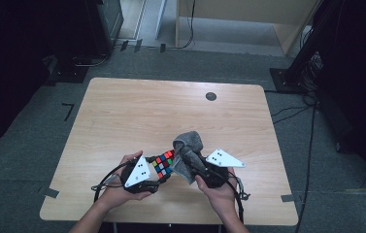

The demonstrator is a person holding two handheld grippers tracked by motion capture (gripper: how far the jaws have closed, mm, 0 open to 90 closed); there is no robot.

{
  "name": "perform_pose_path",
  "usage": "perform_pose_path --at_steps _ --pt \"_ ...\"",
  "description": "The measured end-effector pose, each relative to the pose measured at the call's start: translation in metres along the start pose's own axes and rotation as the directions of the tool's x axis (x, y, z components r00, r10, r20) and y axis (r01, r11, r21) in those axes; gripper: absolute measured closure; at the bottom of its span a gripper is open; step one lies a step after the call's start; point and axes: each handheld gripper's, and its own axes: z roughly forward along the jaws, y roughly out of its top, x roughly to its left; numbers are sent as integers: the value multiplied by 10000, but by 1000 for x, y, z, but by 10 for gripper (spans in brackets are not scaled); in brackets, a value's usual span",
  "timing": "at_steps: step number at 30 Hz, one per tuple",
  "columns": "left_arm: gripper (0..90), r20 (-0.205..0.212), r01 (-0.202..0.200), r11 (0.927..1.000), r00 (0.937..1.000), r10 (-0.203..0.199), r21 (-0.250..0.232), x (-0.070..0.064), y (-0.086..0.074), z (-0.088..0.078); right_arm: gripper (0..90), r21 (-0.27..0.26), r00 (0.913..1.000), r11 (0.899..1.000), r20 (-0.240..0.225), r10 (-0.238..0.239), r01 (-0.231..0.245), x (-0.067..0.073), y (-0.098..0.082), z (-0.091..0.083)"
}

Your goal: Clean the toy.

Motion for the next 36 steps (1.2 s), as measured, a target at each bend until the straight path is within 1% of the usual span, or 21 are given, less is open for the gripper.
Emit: perform_pose_path --at_steps 3,5,6,8,10,11,13,15,18,19,20,21,22,23,26,28,29,30,33,35,36 --pt "337 0 -21 10000 10000 21 16 0 0 0 747 -710 9955 9966 -822 -473 415 16 8 -5" --pt "337 76 -12 9999 10000 13 -131 -1 1 -2 745 -585 9927 9962 -980 -698 643 23 9 -3" --pt "337 83 1 9999 10000 0 -148 -1 2 -3 742 -430 9935 9963 -836 -772 738 24 8 0" --pt "337 90 -39 9998 10000 41 -208 -1 3 -5 743 -421 9963 9977 -658 -555 528 17 4 1" --pt "337 233 65 9991 9997 -56 -409 1 2 -7 746 57 9990 9991 150 -414 413 5 1 2" --pt "337 272 113 9987 9996 -99 -491 2 3 -8 746 203 9987 9995 451 -246 237 -1 0 1" --pt "337 239 137 9983 9996 -124 -570 3 3 -9 745 91 9980 9998 593 196 -202 -9 -1 -3" --pt "337 114 -21 9993 9999 25 -383 3 1 -7 742 -372 9988 9987 323 357 -345 -8 4 -8" --pt "337 126 -68 9993 9999 73 -361 1 1 -5 735 -1034 9972 9941 -639 -392 325 13 15 -13" --pt "337 221 16 9987 9998 -5 -507 0 2 -6 734 -1059 9949 9931 -812 -597 510 18 16 -12" --pt "337 309 47 9981 9995 -28 -617 0 3 -7 734 -922 9927 9923 -802 -906 831 25 16 -10" --pt "337 373 107 9973 9993 -80 -722 0 5 -9 730 -749 9924 9928 -732 -991 936 27 15 -7" --pt "337 254 27 9980 9997 -11 -636 0 5 -9 729 -699 9932 9936 -693 -940 892 27 12 -5" --pt "337 286 25 9981 9996 -7 -610 0 4 -10 731 -773 9952 9955 -769 -601 541 22 9 -3" --pt "337 329 197 9971 9993 -173 -732 4 2 -11 735 -89 10000 9999 14 -62 62 2 1 0" --pt "337 335 364 9943 9989 -332 -1000 5 4 -13 735 12 9992 9994 186 345 -345 -8 -2 0" --pt "337 340 400 9933 9988 -365 -1082 6 5 -14 735 -57 9973 9974 154 721 -720 -14 -3 -1" --pt "337 366 450 9921 9985 -410 -1172 6 5 -14 735 -91 9958 9958 83 908 -907 -16 -4 -2" --pt "337 444 550 9902 9978 -496 -1284 6 5 -15 734 -294 9837 9865 -848 1584 -1614 -19 -5 0" --pt "337 584 684 9878 9964 -607 -1403 6 6 -16 734 -203 9763 9854 -1403 1648 -1693 -16 -7 4" --pt "337 641 734 9865 9959 -646 -1462 6 6 -16 735 -161 9738 9843 -1496 1713 -1756 -14 -8 5"
